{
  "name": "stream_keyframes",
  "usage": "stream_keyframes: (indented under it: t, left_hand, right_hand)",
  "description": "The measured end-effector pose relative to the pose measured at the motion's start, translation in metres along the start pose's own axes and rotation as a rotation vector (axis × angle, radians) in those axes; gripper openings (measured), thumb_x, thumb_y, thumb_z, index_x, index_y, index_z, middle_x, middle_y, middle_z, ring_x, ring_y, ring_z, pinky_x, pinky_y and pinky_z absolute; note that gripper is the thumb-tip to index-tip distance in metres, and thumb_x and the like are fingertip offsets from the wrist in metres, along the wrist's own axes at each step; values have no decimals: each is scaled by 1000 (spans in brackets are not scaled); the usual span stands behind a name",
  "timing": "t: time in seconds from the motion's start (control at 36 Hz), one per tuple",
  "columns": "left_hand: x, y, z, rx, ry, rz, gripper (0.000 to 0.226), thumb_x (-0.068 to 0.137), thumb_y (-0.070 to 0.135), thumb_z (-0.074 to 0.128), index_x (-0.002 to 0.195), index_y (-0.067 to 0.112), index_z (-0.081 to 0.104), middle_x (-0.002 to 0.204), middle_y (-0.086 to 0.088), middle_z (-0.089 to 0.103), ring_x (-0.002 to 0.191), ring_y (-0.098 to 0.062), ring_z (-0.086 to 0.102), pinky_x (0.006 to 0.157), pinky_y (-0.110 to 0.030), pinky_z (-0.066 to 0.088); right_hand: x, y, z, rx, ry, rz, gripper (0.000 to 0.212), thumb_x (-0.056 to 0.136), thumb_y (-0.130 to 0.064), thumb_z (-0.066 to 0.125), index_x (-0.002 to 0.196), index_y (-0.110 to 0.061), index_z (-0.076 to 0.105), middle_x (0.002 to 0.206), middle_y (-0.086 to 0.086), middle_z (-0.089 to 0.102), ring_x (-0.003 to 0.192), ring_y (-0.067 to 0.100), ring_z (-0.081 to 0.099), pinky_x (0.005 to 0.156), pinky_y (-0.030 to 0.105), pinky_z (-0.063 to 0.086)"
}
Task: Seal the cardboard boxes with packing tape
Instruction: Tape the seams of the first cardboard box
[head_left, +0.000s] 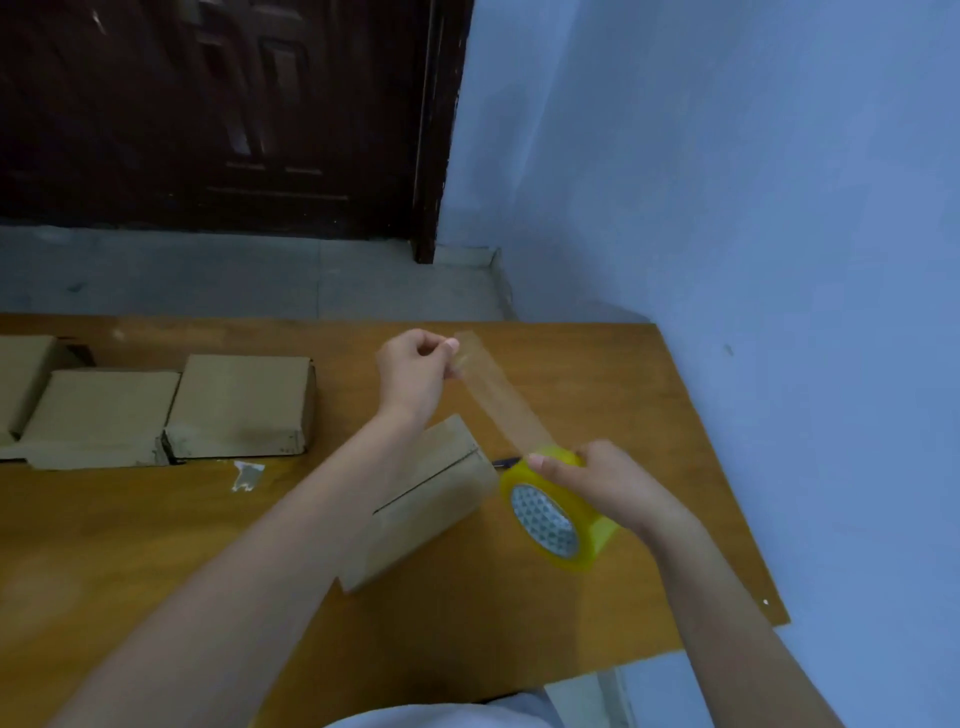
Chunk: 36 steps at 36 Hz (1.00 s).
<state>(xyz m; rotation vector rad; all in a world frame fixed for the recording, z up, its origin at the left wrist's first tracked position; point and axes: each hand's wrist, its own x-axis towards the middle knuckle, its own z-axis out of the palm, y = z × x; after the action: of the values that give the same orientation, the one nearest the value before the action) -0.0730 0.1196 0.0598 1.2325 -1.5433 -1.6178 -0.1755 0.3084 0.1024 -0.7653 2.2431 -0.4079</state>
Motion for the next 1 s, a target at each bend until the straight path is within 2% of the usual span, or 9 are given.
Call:
stream_keyframes:
  t: [0.08, 0.17, 0.25, 0.36, 0.44, 0.56, 0.69, 0.83, 1.0]
  left_hand:
    - [4, -16, 0, 55, -5, -32, 15, 90, 19, 64, 77, 12, 66, 75, -4, 67, 78, -21, 66, 87, -44, 54]
    - [3, -33, -1, 126, 8, -36, 15, 90, 24, 64, 79, 15, 66, 82, 0, 67, 85, -20, 63, 79, -31, 50]
    - [-4, -51, 0, 188, -8, -39, 14, 91, 27, 63, 80, 18, 67, 81, 6, 66, 81, -9, 60, 69, -21, 43]
    - [-8, -67, 2, 220, 55, -43, 10, 90, 28, 65, 83, 22, 69, 79, 12, 64, 75, -2, 56, 65, -19, 42]
    - [-6, -70, 4, 231, 88, -36, 9, 90, 29, 64, 88, 22, 70, 79, 12, 64, 75, -3, 57, 62, -18, 40]
    - [-3, -72, 6, 285, 116, -45, 13, 90, 34, 63, 92, 24, 71, 84, 11, 66, 77, -3, 58, 61, -20, 40]
    - [-2, -73, 10, 379, 149, -48, 16, 89, 40, 63, 92, 27, 72, 84, 12, 65, 78, -8, 58, 66, -27, 46]
    - [-2, -72, 12, 396, 166, -53, 17, 89, 41, 63, 93, 28, 73, 80, 15, 62, 76, -6, 57, 65, -26, 46]
    - [-1, -69, 12, 377, 186, -75, 16, 90, 37, 63, 96, 26, 72, 81, 15, 61, 74, -3, 54, 57, -20, 38]
  right_hand:
    - [-2, 17, 5, 189, -33, -111, 41, 81, -54, 64, 84, -13, 66, 71, -6, 62, 67, 7, 58, 65, 31, 45]
    - [-1, 27, 18, 62, -30, -125, 24, 89, -39, 61, 85, -15, 65, 74, -4, 63, 66, 7, 57, 64, 30, 45]
    - [3, 36, 26, 12, 15, -60, 35, 87, -42, 62, 73, -11, 60, 65, -1, 56, 58, 10, 52, 56, 28, 39]
    - [4, 43, 33, 102, 39, -16, 41, 86, -47, 62, 82, -6, 66, 76, 9, 65, 69, 20, 62, 62, 35, 47]
    - [7, 42, 42, 119, 49, -12, 39, 86, -47, 62, 86, -9, 67, 82, 11, 68, 76, 22, 64, 68, 37, 50]
    - [11, 41, 52, 121, 56, 12, 45, 86, -48, 61, 84, -4, 65, 79, 14, 65, 67, 21, 59, 59, 33, 42]
    - [12, 46, 61, 162, 54, 43, 42, 86, -48, 62, 88, -7, 68, 82, 12, 69, 77, 26, 66, 73, 43, 54]
    - [13, 49, 66, 192, 57, 59, 43, 85, -52, 61, 90, -10, 68, 81, 9, 69, 74, 24, 66, 72, 45, 55]
    - [20, 48, 68, 150, 55, 50, 43, 87, -50, 60, 97, -10, 67, 88, 7, 68, 81, 21, 65, 68, 33, 49]
